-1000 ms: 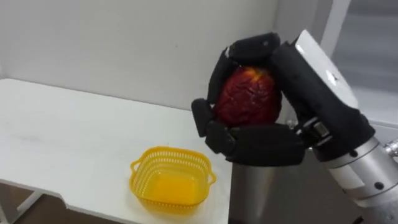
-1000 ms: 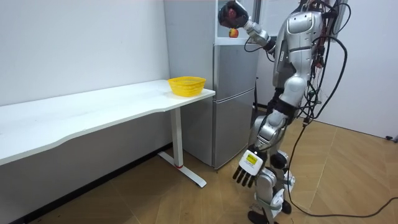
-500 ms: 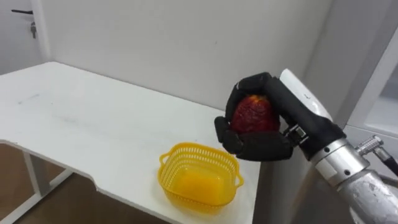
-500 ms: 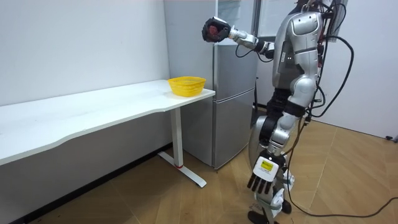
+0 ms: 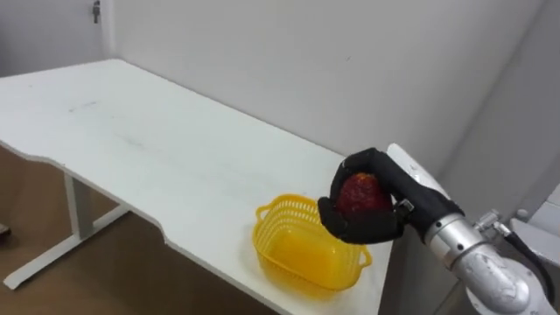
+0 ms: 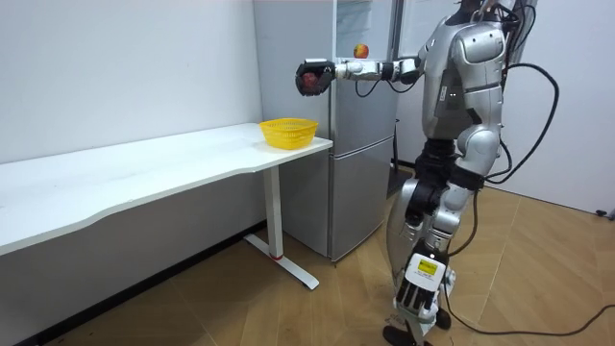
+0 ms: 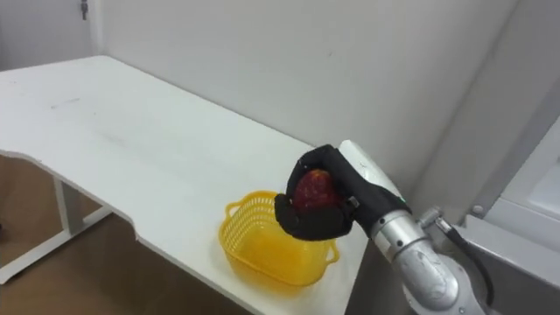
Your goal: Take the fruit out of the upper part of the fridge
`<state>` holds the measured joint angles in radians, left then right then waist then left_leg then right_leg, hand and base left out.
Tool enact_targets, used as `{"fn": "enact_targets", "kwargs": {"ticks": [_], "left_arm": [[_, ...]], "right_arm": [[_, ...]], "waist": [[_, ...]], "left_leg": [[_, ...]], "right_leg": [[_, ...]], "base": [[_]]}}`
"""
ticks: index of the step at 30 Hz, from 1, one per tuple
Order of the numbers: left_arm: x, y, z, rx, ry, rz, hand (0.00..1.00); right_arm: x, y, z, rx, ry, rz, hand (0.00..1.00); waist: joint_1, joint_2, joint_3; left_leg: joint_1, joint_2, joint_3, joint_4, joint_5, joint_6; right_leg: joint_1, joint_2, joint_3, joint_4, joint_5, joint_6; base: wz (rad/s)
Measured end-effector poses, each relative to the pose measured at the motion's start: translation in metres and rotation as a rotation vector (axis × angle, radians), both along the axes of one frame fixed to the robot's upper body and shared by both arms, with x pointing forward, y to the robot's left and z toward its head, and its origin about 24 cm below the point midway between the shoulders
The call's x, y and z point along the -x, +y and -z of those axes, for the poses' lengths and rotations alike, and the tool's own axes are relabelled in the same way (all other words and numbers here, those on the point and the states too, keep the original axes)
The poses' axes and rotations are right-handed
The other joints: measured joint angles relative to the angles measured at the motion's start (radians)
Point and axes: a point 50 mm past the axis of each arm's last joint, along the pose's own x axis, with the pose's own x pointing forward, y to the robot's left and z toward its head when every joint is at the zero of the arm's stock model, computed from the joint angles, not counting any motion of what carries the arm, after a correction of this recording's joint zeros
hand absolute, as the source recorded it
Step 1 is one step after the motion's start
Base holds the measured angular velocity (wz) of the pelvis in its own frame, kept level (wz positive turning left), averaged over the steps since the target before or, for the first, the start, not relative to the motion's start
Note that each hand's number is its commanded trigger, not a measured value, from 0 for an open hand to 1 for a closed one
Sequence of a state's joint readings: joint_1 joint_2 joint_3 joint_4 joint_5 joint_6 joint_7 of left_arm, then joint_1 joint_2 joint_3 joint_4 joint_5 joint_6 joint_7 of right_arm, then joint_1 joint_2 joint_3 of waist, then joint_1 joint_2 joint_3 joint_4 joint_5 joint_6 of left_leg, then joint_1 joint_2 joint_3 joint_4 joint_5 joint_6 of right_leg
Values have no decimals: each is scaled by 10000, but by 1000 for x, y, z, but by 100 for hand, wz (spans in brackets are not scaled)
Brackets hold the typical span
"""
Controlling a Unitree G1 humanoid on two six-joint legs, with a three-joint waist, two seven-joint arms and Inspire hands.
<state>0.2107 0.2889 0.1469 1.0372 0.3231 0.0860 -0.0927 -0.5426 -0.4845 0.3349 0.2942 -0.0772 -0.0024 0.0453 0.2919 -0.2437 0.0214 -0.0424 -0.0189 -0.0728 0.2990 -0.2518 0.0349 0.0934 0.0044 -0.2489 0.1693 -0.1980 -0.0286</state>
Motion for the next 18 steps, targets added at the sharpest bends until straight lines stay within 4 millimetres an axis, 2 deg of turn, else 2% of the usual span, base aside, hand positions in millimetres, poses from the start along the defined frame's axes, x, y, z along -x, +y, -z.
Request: {"fn": "enact_targets", "kwargs": {"ticks": [3,8,12,15,18], "left_arm": [[-15,-2,-1,12,-253,243,0],[-21,-5,0,62,-248,563,0],[-28,-7,0,-19,-270,858,0],[-32,-8,0,-170,-399,891,0],[-32,-7,0,-246,-410,855,0]], "right_arm": [[-5,-10,12,70,564,548,100],[-9,-6,24,641,871,702,100],[-7,-3,41,766,1512,721,100],[-6,-5,50,907,1746,861,100],[-6,-8,53,910,1752,1134,100]], "waist": [[185,-104,37],[261,-122,99],[513,-165,104],[715,-165,105],[773,-143,122]], "left_leg": [[-485,-27,-87,201,-15,-21],[-897,-72,-101,365,-13,-16],[-1112,-80,-97,467,-7,-8],[-1233,-86,-102,510,-3,-2],[-1266,-85,-110,486,-3,-2]], "right_leg": [[-323,25,-89,8,2,1],[-641,31,-172,10,7,-8],[-878,1,-282,13,11,-13],[-984,-20,-290,12,11,-13],[-1007,-24,-291,11,11,-13]], "base": [[15],[2],[0],[1],[8]]}}
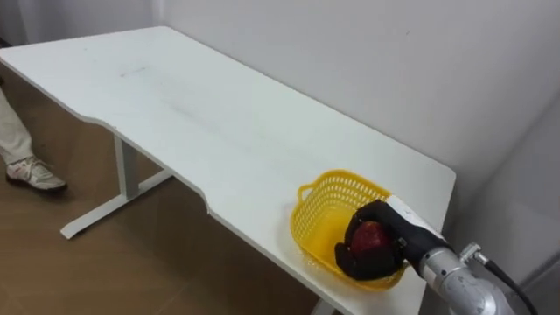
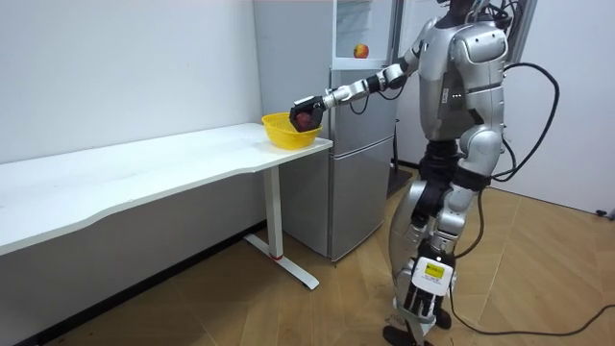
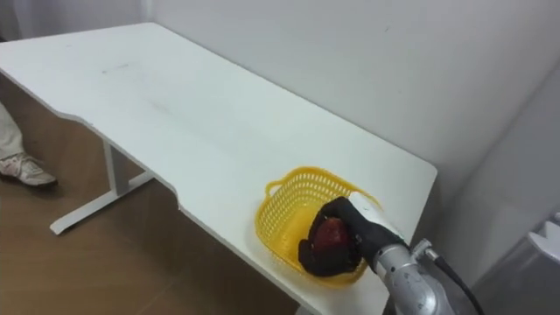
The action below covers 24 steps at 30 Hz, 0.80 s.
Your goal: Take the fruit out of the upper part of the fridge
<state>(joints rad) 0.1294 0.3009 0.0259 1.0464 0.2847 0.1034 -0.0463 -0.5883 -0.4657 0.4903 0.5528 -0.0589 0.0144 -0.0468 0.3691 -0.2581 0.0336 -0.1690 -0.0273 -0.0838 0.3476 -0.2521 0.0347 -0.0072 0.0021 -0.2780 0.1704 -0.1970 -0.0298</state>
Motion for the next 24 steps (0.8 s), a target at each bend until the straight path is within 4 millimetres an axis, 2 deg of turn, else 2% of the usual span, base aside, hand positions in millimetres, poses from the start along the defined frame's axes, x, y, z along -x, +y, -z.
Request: {"fn": "enact_targets", "kwargs": {"ticks": [8,15,16,17,24], "left_arm": [[-5,1,-1,-167,-187,2,0],[-5,1,-1,-229,-182,-11,0],[-5,1,-1,-236,-188,-12,0],[-5,1,-1,-240,-175,-6,0],[-3,2,-2,-296,-173,-10,0]], "right_arm": [[0,-2,0,177,-282,289,100],[-2,-4,-3,315,-448,404,100],[-3,-3,-4,313,-497,393,60],[-5,-2,-8,311,-596,368,0],[-18,4,-36,268,-1491,296,0]], "waist": [[-4,122,87],[-29,85,56],[-45,82,55],[-56,80,54],[-120,-58,-53]], "left_leg": [[-118,22,12,-21,2,-3],[-267,32,13,-20,9,-14],[-298,32,12,-16,12,-18],[-317,31,12,-15,15,-20],[-292,13,-6,31,16,-21]], "right_leg": [[-132,-8,14,-6,0,0],[-285,2,-1,7,0,0],[-310,1,-4,8,0,0],[-327,3,-11,7,0,0],[-263,37,-4,2,0,0]], "base": [[0],[0],[0],[0],[1]]}}
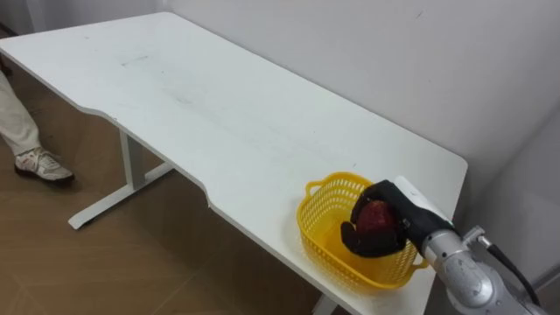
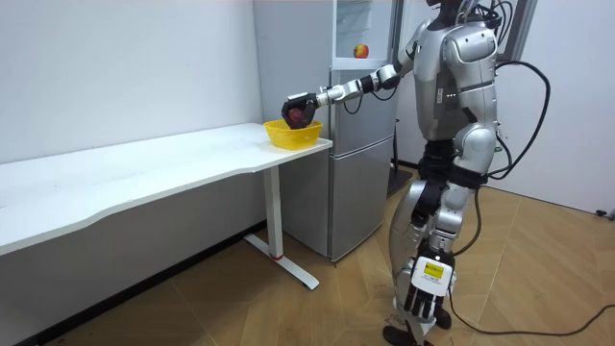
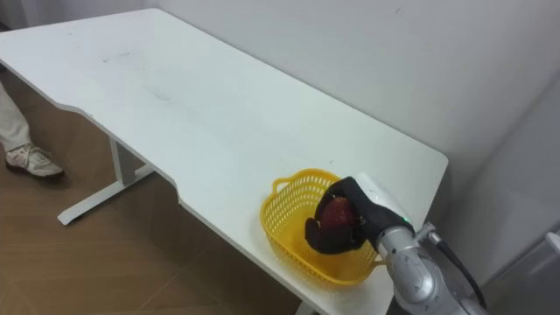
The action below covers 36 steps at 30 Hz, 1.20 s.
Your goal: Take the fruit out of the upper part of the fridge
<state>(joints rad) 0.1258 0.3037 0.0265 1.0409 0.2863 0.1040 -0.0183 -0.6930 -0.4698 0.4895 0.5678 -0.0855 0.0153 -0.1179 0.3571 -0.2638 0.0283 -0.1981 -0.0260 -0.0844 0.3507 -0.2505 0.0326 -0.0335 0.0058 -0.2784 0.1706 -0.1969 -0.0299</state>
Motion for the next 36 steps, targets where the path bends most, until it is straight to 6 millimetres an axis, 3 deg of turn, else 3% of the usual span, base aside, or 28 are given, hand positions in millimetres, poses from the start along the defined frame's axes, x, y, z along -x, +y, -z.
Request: {"fn": "enact_targets", "kwargs": {"ticks": [24,34,36], "left_arm": [[17,10,-1,-70,694,-141,0],[27,13,-1,-267,794,-291,0],[29,12,-1,-279,844,-291,0]], "right_arm": [[-1,0,-4,-199,-144,45,0],[0,6,-10,-1911,-43,-94,0],[0,8,-13,-2108,-158,-155,0]], "waist": [[-16,-20,-15],[-149,-12,-8],[-204,-13,-9]], "left_leg": [[412,13,18,-57,0,1],[722,14,29,-159,-1,1],[754,20,73,-167,-1,2]], "right_leg": [[403,-6,8,-6,0,0],[691,7,80,-24,0,0],[693,-10,297,-20,0,0]], "base": [[1],[1],[-3]]}}
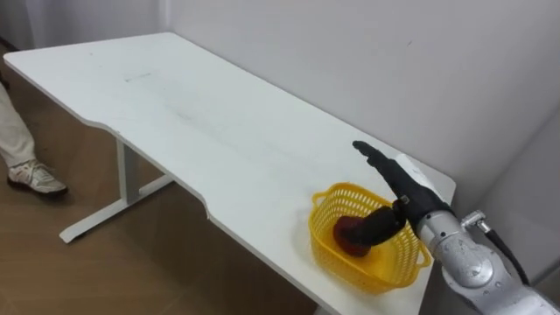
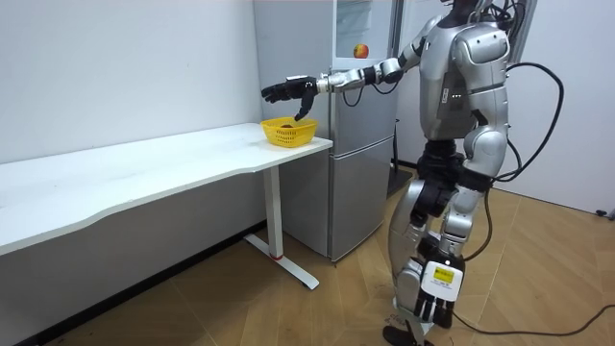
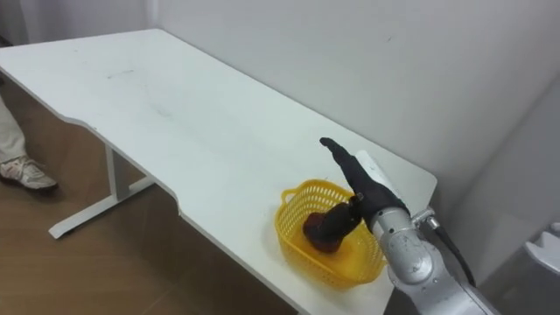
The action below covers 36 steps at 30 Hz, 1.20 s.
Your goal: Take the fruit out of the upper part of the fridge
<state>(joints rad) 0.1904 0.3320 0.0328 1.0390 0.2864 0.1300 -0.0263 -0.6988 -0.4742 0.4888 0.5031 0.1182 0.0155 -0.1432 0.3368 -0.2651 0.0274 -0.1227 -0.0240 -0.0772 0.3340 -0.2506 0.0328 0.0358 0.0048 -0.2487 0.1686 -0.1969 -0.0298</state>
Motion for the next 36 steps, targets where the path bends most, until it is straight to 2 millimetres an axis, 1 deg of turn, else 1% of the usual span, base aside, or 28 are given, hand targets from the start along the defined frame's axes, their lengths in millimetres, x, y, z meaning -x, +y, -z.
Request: {"fn": "enact_targets", "kwargs": {"ticks": [5,7,8,10,12,13,15,16,17,18,20,21,22,24,25,26,28,29,30,31,32,33,34,35,36], "left_arm": [[0,1,0,-227,-89,58,0],[3,1,-1,-268,-51,21,0],[5,1,0,-261,-16,7,0],[8,-1,0,-177,30,-2,0],[13,-3,1,-140,67,3,0],[15,-2,1,-151,86,-27,0],[24,-2,1,-277,241,-198,0],[27,-3,1,-274,267,-280,0],[30,-5,3,-232,336,-317,0],[31,-7,3,-203,365,-316,0],[30,-8,3,-173,260,-418,0],[30,-10,4,-138,215,-421,0],[30,-11,4,-106,215,-429,0],[30,-15,6,36,172,-438,0],[30,-16,6,65,142,-434,0],[29,-18,7,122,44,-433,0],[28,-20,8,202,-34,-425,0],[28,-23,8,270,-76,-422,0],[28,-25,9,353,-141,-418,0],[28,-27,10,391,-165,-415,0],[27,-29,11,464,-187,-375,0],[27,-31,11,543,-228,-371,0],[27,-32,12,580,-245,-374,0],[29,-35,13,656,-226,-386,0],[32,-36,14,737,-146,-413,0]], "right_arm": [[3,5,-6,-173,-404,-93,0],[8,7,-8,-536,-540,-232,0],[13,9,-12,-894,-779,-343,0],[17,11,-22,-1275,-1212,-514,0],[22,11,-41,-1733,-2050,-534,0],[23,12,-47,-1878,-2309,-529,0],[33,18,-66,-2420,-3278,-700,0],[36,19,-70,-2533,-3491,-768,0],[42,21,-77,-2782,-3866,-911,0],[47,22,-81,-3039,-4116,-1015,0],[57,23,-86,-3257,-4499,-1179,0],[63,25,-89,-3363,-4714,-1357,0],[65,27,-91,-3426,-4807,-1465,0],[73,29,-100,-3586,-5258,-1750,0],[75,29,-102,-3578,-5423,-1786,0],[82,27,-108,-3487,-5857,-1784,0],[93,22,-112,-3595,-6420,-1735,0],[100,20,-114,-3525,-6801,-1672,0],[106,19,-116,-3630,-7075,-1738,0],[109,19,-117,-3678,-7183,-1766,0],[113,19,-119,-3756,-7379,-1817,0],[119,18,-119,-3815,-7626,-1857,0],[122,17,-119,-3821,-7744,-1843,0],[127,15,-119,-3803,-7987,-1752,0],[131,15,-119,-3734,-8218,-1674,0]], "waist": [[-80,11,7],[-301,89,-10],[-363,115,-29],[-509,214,-24],[-738,328,-83],[-842,362,-93],[-877,528,-138],[-887,604,-136],[-978,740,-175],[-1099,846,-233],[-1153,951,-259],[-1158,1018,-265],[-1191,1060,-266],[-1518,1185,-258],[-1601,1204,-257],[-1665,1256,-228],[-1743,1322,-205],[-1838,1380,-194],[-1980,1456,-195],[-2044,1494,-206],[-2246,1591,-219],[-2345,1677,-231],[-2366,1720,-231],[-2368,1811,-239],[-2447,1883,-265]], "left_leg": [[219,43,199,-116,0,0],[328,49,177,-139,-2,0],[368,50,173,-141,-3,0],[449,50,180,-145,-7,1],[511,55,216,-245,-6,0],[526,65,237,-255,-6,0],[768,122,466,-335,-6,-1],[849,122,477,-349,-7,0],[1005,115,496,-401,-7,1],[1142,113,499,-512,-7,1],[1294,127,568,-606,-6,1],[1403,160,697,-655,-6,0],[1457,170,751,-675,-6,0],[1533,175,843,-674,-6,1],[1558,180,892,-675,-7,1],[1603,195,1005,-678,-9,5],[1668,206,1097,-710,-15,12],[1701,212,1177,-746,-18,15],[1721,212,1221,-751,-23,20],[1739,212,1249,-754,-23,21],[1832,215,1298,-767,-25,24],[1913,219,1334,-811,-26,26],[1976,224,1380,-842,-26,25],[2096,261,1560,-951,-25,25],[2219,285,1650,-995,-30,17]], "right_leg": [[111,23,6,-13,0,0],[223,28,-13,-1,2,3],[261,23,4,4,2,4],[349,41,-6,-6,2,4],[358,39,8,-15,2,4],[353,33,16,-11,2,4],[466,12,47,-13,3,5],[536,6,42,-14,3,5],[656,-22,37,-6,3,5],[735,-27,23,-6,3,5],[808,-23,103,-8,3,5],[846,-10,265,-12,3,6],[867,-4,334,-11,3,6],[936,2,612,-6,3,6],[932,7,680,-7,3,6],[931,17,800,-8,3,6],[944,18,835,-4,3,6],[951,17,829,0,4,7],[954,17,853,1,4,7],[957,17,875,1,4,8],[992,17,946,1,4,8],[1034,20,1044,4,4,8],[1069,26,1110,4,4,8],[1117,68,1160,13,4,8],[1161,121,1214,13,4,8]], "base": [[-12],[3],[5],[0],[-5],[-15],[-27],[-18],[0],[0],[-12],[-27],[-27],[-11],[-18],[-28],[-27],[-22],[-20],[-15],[-11],[-12],[-22],[-33],[-31]]}}
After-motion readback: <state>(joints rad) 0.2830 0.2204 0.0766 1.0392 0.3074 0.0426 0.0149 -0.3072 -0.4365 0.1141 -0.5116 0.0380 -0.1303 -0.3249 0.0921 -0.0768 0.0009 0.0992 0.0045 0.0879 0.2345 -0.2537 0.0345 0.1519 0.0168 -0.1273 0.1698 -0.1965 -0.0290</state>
